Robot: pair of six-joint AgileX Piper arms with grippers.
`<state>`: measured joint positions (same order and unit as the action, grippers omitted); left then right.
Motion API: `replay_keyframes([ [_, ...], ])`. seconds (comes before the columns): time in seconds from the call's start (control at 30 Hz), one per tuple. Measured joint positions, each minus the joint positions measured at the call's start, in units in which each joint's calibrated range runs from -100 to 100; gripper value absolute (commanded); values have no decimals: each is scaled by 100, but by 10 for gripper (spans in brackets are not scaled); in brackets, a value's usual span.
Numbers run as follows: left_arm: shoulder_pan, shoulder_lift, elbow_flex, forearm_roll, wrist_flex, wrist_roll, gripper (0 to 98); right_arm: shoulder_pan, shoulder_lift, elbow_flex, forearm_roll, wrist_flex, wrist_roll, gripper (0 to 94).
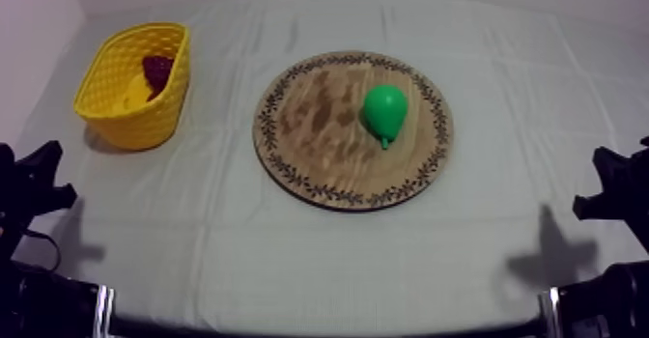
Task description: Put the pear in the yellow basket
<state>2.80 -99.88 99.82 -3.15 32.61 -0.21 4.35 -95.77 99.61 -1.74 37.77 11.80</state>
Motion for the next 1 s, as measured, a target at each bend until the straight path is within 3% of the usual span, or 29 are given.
replay_keyframes([
  [0.4,0,0,-124,15,361,2,4,0,0,0,0,0,0,5],
  [0.73,763,450,-1350,-836,1611,606,0,0,0,0,0,-12,0,5],
  [1.0,1052,2131,-2555,-938,1182,819,0,0,0,0,0,-4,0,5],
])
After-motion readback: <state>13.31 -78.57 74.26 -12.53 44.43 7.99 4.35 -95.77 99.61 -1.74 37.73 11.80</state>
